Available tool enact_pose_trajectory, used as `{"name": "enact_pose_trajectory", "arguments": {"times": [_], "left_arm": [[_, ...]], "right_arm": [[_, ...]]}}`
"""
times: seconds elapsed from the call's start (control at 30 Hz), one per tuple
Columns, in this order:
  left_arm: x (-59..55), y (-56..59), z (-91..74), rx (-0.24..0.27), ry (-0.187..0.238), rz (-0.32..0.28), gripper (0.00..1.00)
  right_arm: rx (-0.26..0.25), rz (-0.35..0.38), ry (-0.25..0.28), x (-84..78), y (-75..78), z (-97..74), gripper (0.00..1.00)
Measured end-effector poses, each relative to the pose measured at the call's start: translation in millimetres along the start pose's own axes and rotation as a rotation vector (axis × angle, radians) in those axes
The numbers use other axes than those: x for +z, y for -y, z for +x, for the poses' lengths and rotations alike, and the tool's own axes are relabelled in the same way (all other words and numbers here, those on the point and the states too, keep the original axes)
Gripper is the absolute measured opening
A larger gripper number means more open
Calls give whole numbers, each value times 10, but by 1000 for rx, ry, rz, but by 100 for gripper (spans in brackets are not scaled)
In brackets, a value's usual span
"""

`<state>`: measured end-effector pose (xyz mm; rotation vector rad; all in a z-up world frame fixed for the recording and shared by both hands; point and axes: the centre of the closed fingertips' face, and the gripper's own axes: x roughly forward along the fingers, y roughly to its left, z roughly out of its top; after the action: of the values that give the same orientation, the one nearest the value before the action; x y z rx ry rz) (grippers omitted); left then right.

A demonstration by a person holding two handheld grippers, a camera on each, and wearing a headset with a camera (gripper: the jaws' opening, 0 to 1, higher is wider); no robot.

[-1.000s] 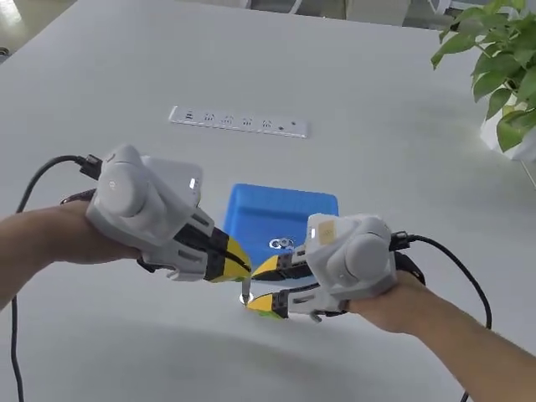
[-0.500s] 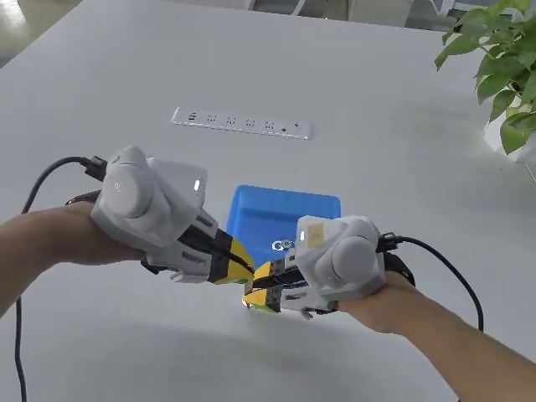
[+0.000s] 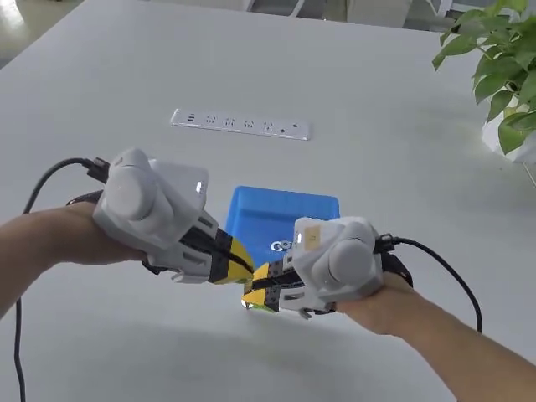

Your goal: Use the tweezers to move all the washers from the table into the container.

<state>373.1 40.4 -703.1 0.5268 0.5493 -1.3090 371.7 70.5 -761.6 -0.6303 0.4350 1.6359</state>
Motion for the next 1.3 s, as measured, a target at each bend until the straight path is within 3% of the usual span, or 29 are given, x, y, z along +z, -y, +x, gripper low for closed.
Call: {"name": "enact_pose_trajectory", "arguments": {"times": [0.47, 0.6, 1.03, 1.3], "left_arm": [[-2, -15, -34, 30, -2, -23, 8], [30, -29, -70, 53, 20, -44, 10], [31, -63, -210, 130, 77, -155, 32], [1, -32, -248, 171, 101, -197, 47]], "right_arm": [[4, -6, 0, 0, -4, -4, 5], [4, -7, -2, 3, -4, -3, 5], [1, -5, -14, 32, 22, -100, 6], [6, -23, -19, 147, 38, -250, 6]]}}
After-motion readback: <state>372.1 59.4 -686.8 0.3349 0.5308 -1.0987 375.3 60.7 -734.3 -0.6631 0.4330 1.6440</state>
